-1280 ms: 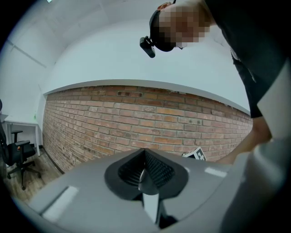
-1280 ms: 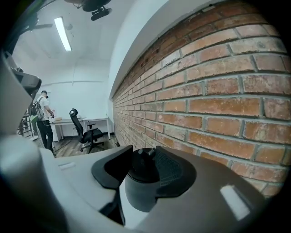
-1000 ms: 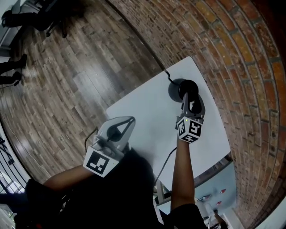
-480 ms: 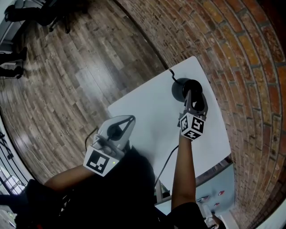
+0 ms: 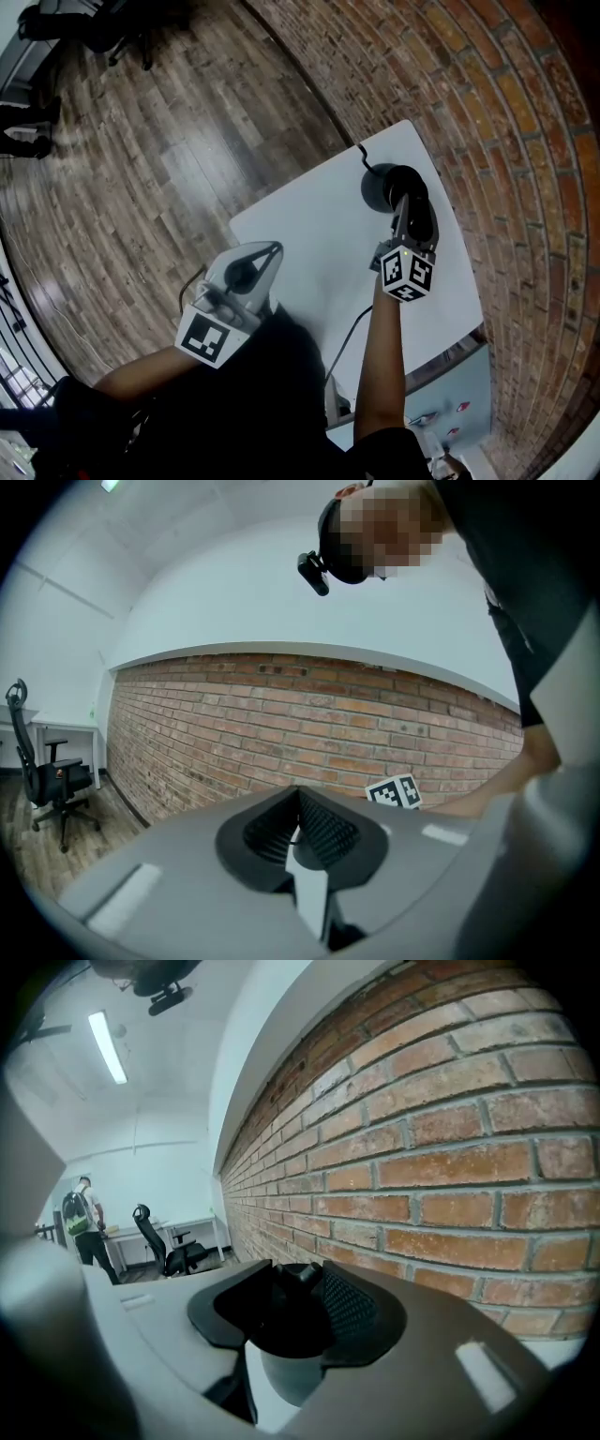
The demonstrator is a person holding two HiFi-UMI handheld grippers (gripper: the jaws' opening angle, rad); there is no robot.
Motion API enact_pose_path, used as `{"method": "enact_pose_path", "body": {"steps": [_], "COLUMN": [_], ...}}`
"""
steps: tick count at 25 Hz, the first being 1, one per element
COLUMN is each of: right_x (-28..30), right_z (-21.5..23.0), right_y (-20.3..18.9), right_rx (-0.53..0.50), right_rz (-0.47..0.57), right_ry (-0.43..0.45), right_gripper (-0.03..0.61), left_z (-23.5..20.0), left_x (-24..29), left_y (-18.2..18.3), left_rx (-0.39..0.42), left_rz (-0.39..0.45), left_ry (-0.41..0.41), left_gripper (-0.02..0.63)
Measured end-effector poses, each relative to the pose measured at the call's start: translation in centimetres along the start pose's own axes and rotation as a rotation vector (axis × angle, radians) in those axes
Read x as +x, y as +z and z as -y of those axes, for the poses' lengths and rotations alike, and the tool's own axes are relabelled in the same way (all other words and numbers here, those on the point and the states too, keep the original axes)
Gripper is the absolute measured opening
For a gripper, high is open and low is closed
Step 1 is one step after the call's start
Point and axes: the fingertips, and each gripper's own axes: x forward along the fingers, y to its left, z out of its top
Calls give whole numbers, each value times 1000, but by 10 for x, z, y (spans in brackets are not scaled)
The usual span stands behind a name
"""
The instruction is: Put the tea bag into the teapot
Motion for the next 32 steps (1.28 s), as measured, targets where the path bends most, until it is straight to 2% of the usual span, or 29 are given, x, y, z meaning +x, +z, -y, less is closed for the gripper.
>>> {"method": "enact_pose_path", "body": {"steps": [4, 8, 12, 19, 23, 27, 32], "right_x": [-28, -58, -78, -101, -111, -116, -122], "right_z": [-9, -21, -31, -48, -57, -61, -64], "right_y": [8, -4, -39, -104, -144, -178, -204], "right_rx": [70, 216, 384, 573, 727, 814, 960], "right_rz": [44, 62, 41, -24, -71, -117, -126], "right_ry": [17, 49, 67, 70, 38, 2, 6], "right_gripper": [170, 170, 170, 170, 170, 170, 170], "left_z": [6, 13, 21, 35, 39, 43, 42], "left_x": [-3, -9, -16, -24, -32, -39, -48], "left_y": [4, 5, 1, -6, -12, -14, -17], "left_rx": [7, 16, 23, 35, 37, 44, 51], "left_rz": [10, 9, 4, -10, -23, -30, -35], "left_ry": [-8, -22, -38, -74, -82, -95, -94], "left_gripper": [0, 0, 0, 0, 0, 0, 0]}}
